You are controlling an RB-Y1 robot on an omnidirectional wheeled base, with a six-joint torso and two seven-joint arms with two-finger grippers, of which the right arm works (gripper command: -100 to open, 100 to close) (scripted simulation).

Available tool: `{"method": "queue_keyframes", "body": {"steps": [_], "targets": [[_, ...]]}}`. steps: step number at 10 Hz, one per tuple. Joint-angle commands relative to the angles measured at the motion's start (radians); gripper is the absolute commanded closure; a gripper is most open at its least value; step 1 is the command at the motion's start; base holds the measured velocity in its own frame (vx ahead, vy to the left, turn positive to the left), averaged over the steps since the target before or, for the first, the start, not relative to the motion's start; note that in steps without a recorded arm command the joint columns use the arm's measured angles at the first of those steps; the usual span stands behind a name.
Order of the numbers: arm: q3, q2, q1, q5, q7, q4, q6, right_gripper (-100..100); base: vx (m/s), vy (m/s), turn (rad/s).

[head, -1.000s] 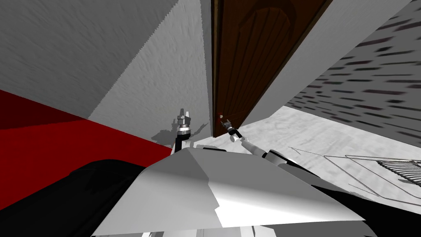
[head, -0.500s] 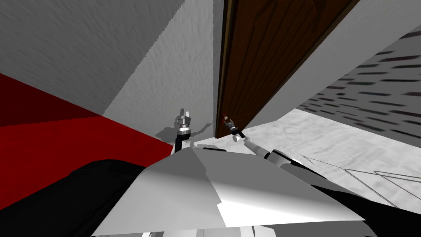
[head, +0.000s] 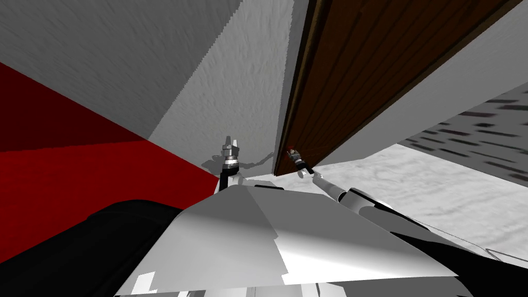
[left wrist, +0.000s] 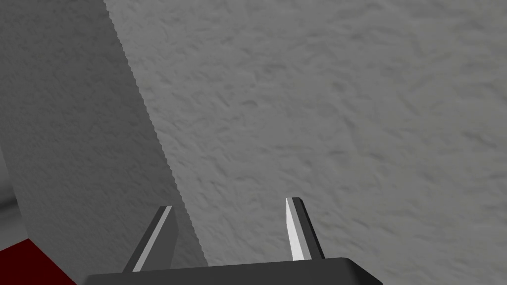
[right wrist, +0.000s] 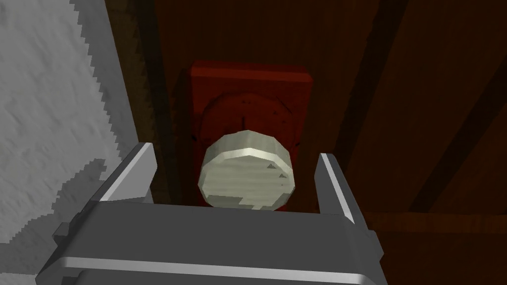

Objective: Pull the door open

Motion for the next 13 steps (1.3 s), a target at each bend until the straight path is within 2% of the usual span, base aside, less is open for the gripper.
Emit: {"method": "queue_keyframes", "body": {"steps": [1,2,3,8,9,11,13], "targets": [[-0.020,-0.030,0.017,-0.013,-0.014,-0.007,-0.009,-100,0.096,0.075,0.212],[-0.014,-0.022,0.012,-0.009,-0.013,-0.009,-0.006,-100,0.042,0.030,0.023],[-0.014,-0.022,0.012,-0.009,-0.013,-0.009,-0.006,100,-0.005,-0.008,-0.043],[-0.014,-0.022,0.012,-0.009,-0.013,-0.009,-0.006,100,-0.006,-0.008,0.006],[0.018,-0.050,0.009,-0.007,-0.040,-0.015,-0.028,100,-0.095,-0.090,0.163],[0.039,-0.068,0.009,-0.006,-0.058,-0.019,-0.042,100,-0.159,-0.153,0.137],[0.088,-0.107,0.008,-0.004,-0.100,-0.028,-0.075,100,-0.179,-0.142,0.153]]}}
